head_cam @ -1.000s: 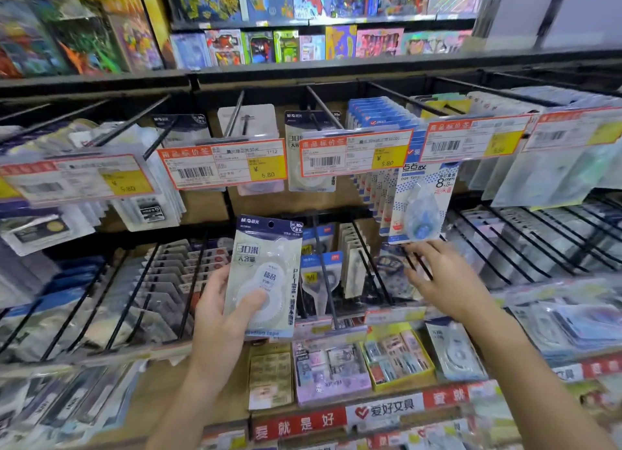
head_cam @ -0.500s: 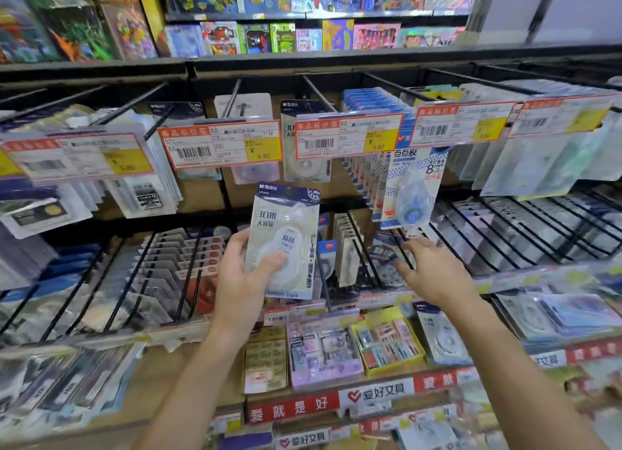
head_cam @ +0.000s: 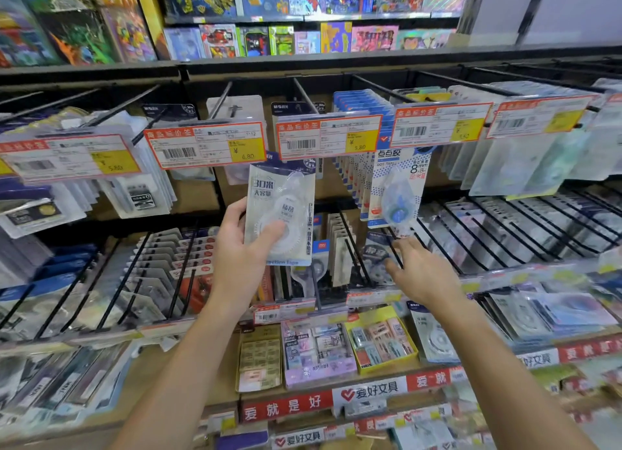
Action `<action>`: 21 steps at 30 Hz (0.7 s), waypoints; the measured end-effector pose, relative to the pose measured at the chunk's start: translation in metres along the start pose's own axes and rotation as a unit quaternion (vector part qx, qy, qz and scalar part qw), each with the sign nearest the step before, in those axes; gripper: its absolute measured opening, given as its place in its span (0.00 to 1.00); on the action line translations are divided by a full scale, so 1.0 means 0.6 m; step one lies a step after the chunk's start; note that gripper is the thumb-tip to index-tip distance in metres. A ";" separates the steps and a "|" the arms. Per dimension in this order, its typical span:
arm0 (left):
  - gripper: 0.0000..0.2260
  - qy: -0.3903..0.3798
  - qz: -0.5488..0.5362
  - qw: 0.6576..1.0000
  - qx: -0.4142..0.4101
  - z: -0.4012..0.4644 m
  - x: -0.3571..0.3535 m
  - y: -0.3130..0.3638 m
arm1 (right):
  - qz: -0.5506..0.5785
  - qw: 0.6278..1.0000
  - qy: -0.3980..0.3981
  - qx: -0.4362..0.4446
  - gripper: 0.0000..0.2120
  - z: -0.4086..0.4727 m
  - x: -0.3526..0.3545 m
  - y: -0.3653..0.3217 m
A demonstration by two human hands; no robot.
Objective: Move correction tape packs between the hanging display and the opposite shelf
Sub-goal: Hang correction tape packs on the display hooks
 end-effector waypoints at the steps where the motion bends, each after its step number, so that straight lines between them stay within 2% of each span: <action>1: 0.17 -0.005 0.000 1.000 0.000 0.003 -0.003 0.001 | 0.001 1.000 -0.001 0.000 0.24 0.000 0.000 0.000; 12: 0.20 -0.035 0.031 0.997 -0.064 0.022 -0.011 0.029 | -0.017 1.000 -0.001 0.009 0.24 0.002 0.001 -0.001; 21: 0.21 -0.053 0.004 0.997 -0.060 0.018 -0.002 0.030 | -0.013 1.000 -0.003 0.005 0.25 0.003 -0.004 0.002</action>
Point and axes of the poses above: each hand's wrist, its own z-axis towards the middle knuckle, its own x-axis out of the back of the hand, y = z × x, the point moved 2 cm from there along z, towards the middle knuckle
